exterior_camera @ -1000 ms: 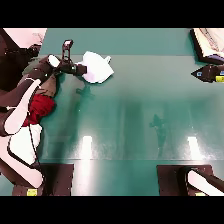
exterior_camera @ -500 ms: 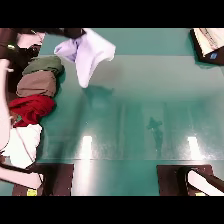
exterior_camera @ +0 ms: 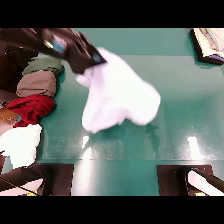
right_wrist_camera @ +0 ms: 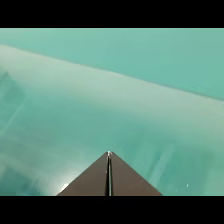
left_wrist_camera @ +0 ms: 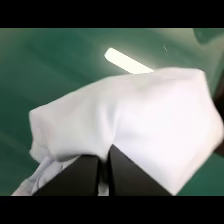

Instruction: Fold the shirts.

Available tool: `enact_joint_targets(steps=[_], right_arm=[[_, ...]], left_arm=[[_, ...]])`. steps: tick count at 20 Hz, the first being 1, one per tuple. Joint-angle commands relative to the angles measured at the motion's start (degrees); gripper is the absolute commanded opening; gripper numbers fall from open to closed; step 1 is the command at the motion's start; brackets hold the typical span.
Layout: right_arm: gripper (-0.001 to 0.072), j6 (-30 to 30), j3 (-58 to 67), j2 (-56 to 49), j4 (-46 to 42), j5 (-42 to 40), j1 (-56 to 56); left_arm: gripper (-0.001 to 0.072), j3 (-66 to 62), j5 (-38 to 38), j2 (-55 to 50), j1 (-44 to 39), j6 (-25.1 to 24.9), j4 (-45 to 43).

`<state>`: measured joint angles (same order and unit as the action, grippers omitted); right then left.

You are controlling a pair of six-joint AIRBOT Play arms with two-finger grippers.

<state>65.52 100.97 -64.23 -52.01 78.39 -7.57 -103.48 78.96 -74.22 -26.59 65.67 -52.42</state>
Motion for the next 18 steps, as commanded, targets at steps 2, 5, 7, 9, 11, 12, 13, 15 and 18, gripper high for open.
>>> enact_joint_targets(steps=[2, 5, 7, 9, 11, 12, 13, 15, 18], right_arm=[[0.0015, 0.0, 1.1, 0.0, 0.0, 6.3, 0.0], [0.0015, 0.0, 1.0, 0.0, -0.1, 7.0, 0.0], [0.0015, 0.0, 1.0, 0.0, -0.2, 6.8, 0.0], [0.0015, 0.0, 1.0, 0.0, -0.2, 6.7, 0.0], [0.0015, 0.0, 1.0, -0.1, -0.2, 6.7, 0.0], [0.0015, 0.0, 1.0, -0.2, -0.2, 6.7, 0.0], [0.0015, 0.0, 1.0, -0.4, -0.1, 6.7, 0.0], [0.0015, 0.0, 1.0, -0.9, -0.1, 6.8, 0.0], [0.0015, 0.0, 1.0, -2.0, 0.0, 7.6, 0.1]], left_arm=[[0.0543, 13.9, -6.3, -3.7, -2.4, 0.4, -4.8], [0.0707, 14.9, -3.2, -5.8, 1.1, 8.8, -12.2], [0.0707, 14.9, 2.3, -3.6, 6.4, 9.3, -12.1], [0.0707, 17.9, 3.7, 0.7, 11.3, 10.0, -11.5], [0.0707, 27.2, 2.2, 5.8, 13.3, 9.9, -10.2], [0.0707, 33.4, 1.4, 7.9, 13.3, 9.7, -10.1], [0.0707, 39.5, 0.3, 9.4, 13.3, 8.8, -8.9], [0.0707, 51.0, -4.9, 10.7, 13.3, 4.5, -5.0], [0.0707, 60.6, -17.1, 10.3, 13.3, -2.3, 2.5]])
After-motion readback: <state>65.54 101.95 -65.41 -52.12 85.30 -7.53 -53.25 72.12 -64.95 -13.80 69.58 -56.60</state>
